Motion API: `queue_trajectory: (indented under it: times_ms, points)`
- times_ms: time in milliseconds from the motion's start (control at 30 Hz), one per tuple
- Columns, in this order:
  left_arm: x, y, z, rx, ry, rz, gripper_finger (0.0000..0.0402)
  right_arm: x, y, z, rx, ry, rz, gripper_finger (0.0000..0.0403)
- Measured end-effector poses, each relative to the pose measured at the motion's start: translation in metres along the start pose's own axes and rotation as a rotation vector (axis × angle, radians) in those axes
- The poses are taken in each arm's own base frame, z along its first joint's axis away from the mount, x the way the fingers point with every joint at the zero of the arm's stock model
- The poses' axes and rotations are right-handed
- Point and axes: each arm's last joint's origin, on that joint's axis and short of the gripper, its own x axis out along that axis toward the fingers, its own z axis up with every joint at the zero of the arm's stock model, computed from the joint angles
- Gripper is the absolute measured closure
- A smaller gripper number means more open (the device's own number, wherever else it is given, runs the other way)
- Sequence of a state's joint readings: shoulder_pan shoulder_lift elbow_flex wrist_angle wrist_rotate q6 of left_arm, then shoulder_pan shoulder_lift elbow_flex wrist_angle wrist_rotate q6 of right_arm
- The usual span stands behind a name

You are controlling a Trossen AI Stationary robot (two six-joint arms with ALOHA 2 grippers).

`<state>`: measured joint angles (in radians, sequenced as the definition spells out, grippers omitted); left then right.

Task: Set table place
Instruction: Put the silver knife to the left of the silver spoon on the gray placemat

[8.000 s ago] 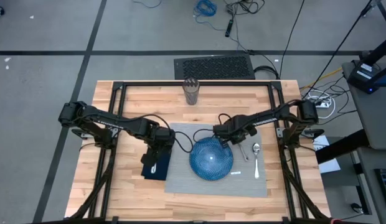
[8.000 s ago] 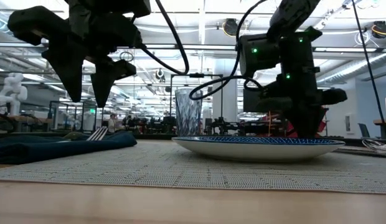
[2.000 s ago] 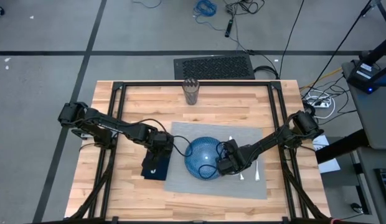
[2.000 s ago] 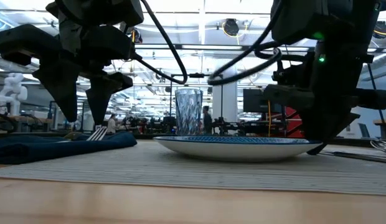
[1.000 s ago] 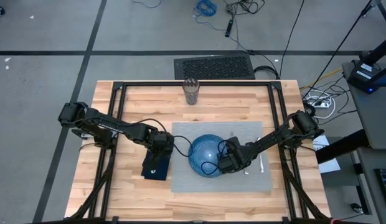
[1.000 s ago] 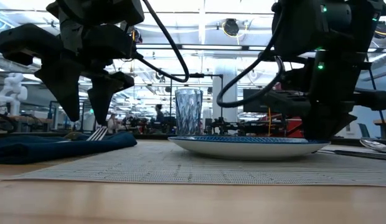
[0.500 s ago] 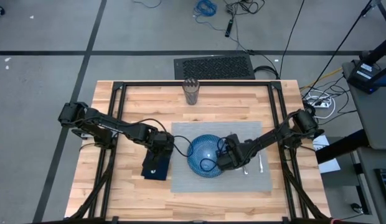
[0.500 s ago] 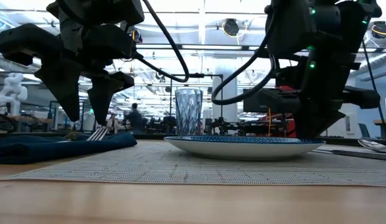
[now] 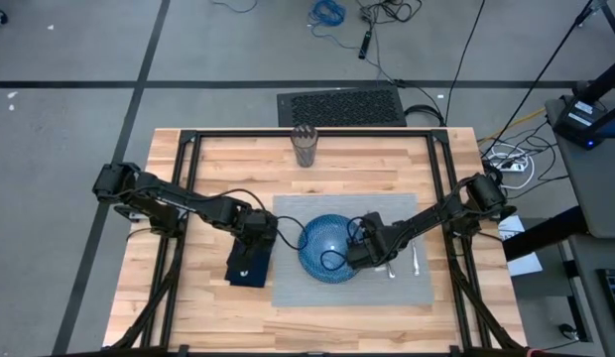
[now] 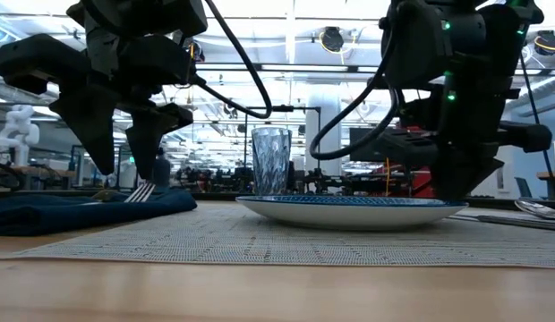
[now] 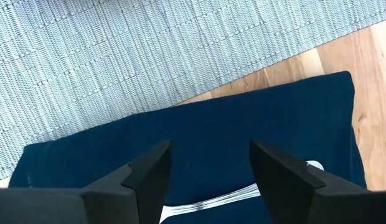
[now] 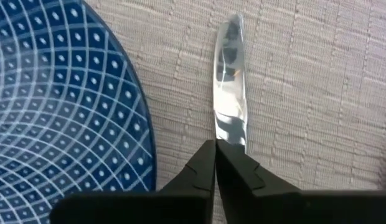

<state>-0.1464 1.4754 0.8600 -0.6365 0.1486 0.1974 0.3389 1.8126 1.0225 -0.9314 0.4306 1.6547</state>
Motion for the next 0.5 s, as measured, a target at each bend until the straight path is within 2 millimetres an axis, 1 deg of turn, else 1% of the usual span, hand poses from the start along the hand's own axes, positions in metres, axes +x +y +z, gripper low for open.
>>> queue_trajectory:
  times_ms: [500]
  points:
    - [0.0000, -0.0001, 0.0000, 0.000, 0.000, 0.000, 0.0202, -0.0003, -0.0039, -0.0010, -0.009, 0.043, -0.041, 0.0403]
